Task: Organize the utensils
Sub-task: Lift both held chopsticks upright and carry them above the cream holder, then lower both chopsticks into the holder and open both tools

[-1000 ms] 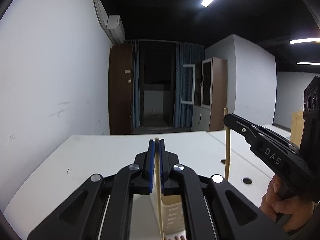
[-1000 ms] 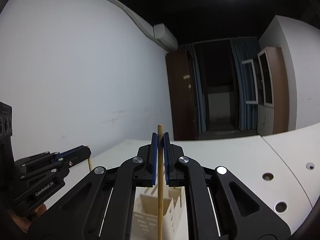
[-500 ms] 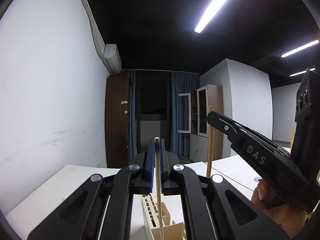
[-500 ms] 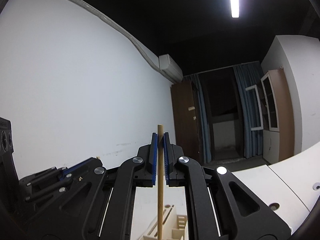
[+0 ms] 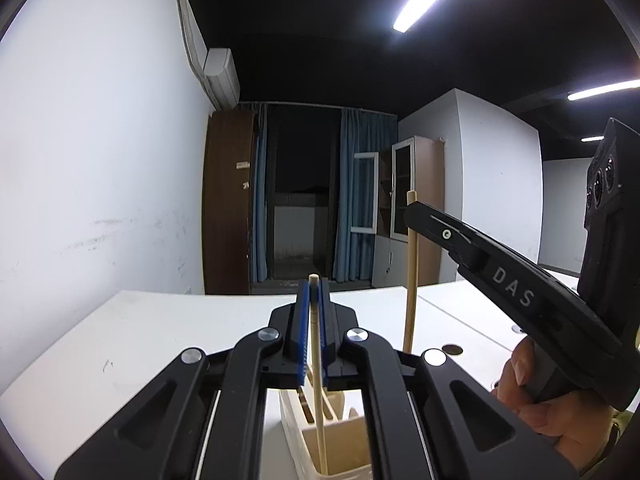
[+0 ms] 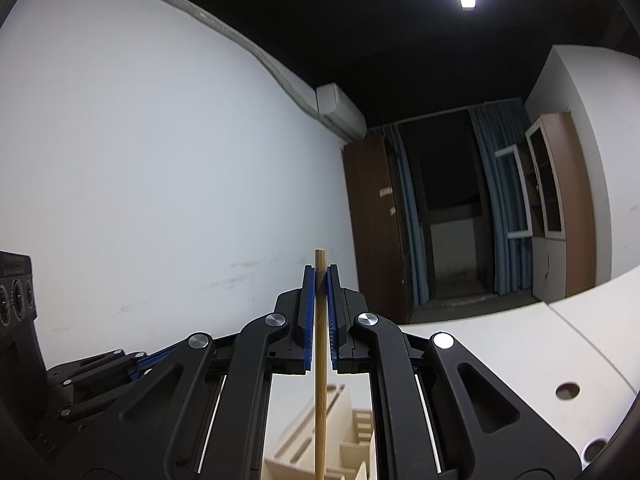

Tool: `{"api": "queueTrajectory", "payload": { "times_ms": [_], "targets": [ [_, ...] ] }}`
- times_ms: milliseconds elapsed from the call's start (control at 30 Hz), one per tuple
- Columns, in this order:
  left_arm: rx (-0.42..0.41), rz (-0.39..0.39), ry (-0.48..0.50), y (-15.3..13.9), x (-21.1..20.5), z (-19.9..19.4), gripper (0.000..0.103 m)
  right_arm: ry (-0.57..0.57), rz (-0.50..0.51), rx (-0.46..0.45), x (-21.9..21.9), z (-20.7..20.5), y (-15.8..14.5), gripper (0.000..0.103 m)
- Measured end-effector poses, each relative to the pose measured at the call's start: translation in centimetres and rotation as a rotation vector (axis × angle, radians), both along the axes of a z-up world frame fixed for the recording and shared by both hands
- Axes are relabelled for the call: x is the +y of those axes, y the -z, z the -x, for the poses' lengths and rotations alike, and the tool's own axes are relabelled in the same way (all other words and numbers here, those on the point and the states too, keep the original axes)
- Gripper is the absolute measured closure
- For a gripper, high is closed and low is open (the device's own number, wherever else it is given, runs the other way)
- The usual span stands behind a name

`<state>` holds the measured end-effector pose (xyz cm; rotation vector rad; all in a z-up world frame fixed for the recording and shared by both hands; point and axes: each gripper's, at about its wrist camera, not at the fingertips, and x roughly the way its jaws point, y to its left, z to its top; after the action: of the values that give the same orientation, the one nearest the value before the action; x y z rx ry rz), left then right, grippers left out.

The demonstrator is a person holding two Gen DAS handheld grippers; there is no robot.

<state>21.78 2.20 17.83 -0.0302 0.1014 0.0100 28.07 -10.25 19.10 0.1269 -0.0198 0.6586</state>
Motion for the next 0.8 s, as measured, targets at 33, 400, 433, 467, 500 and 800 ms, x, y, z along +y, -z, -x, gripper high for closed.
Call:
{"api": "queueTrajectory", "payload": {
  "times_ms": [33,400,433,467,500,800],
  "targets": [
    [0.007,0.001,0.009,0.4,0.1,-0.1,0.099,-0.002,0.004,0.004,-0.1,0.0,0.2,0.098],
    [0.059,0.036,0.068,3.8,1.6,-0.3,0.099,-0.039,0.036,0.084,-0.8,0.1,2.1,0.098],
    [0.062,0.043,0.074,4.1,1.7,-0.3,0.099,-0.042,0.035,0.091,-0.9,0.1,2.3,0.098],
    [0.064,0.046,0.08,4.3,1.7,-0.2,0.099,-0.048,0.038,0.098,-1.0,0.2,2.5,0.098],
    [0.063,0.044,0.085,4.5,1.7,-0.2,0.099,-0.051,0.045,0.102,-0.9,0.2,2.6,0.098],
    [0.065,0.044,0.1,5.4,1.9,0.1,0.099,-0.072,0.112,0.13,-0.3,0.8,3.9,0.097]
  ]
}}
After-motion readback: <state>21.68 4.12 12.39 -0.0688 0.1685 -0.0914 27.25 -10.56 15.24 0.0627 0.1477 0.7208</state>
